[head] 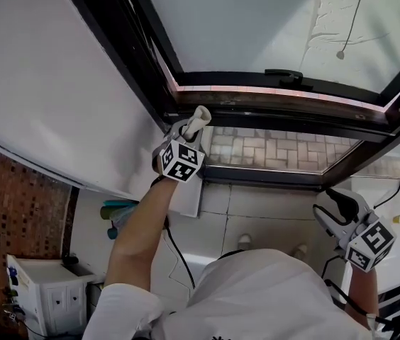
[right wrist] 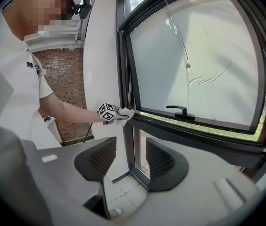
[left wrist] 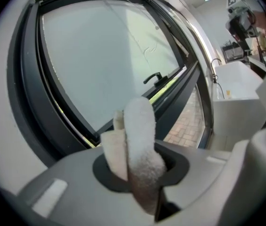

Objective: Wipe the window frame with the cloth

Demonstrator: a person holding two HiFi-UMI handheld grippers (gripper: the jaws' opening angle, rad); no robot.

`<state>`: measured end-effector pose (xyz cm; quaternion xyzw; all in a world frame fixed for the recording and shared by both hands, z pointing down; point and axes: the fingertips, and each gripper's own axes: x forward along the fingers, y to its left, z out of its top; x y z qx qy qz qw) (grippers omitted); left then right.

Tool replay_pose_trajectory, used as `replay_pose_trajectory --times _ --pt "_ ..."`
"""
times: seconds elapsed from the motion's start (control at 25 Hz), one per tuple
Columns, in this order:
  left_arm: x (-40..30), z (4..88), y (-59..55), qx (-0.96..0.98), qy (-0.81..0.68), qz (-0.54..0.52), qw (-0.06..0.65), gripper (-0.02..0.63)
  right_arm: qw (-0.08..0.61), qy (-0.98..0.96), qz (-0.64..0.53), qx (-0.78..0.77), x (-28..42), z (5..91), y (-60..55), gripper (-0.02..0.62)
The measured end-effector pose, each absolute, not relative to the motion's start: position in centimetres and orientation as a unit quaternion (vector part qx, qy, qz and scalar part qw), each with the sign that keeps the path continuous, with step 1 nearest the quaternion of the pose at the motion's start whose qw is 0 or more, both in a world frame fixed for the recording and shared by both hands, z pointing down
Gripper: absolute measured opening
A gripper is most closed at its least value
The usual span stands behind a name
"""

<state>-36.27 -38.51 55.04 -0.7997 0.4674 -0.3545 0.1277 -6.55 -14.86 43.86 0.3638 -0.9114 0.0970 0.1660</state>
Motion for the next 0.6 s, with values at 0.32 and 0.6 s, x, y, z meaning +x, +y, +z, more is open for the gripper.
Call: replay_pose_trajectory --times 0.32,0.6 --pt "-29.0 52.9 -35.4 -0.827 0.428 -0.329 0.159 0.097 0.154 -0.913 0.097 0.365 -4.3 44.1 -14.8 0.198" --pt "-15.5 50.6 -34.1 -0.868 0.353 -0.292 0.192 0.098 0.145 -0.895 0.103 0.408 2.0 43.9 -13.4 0.198"
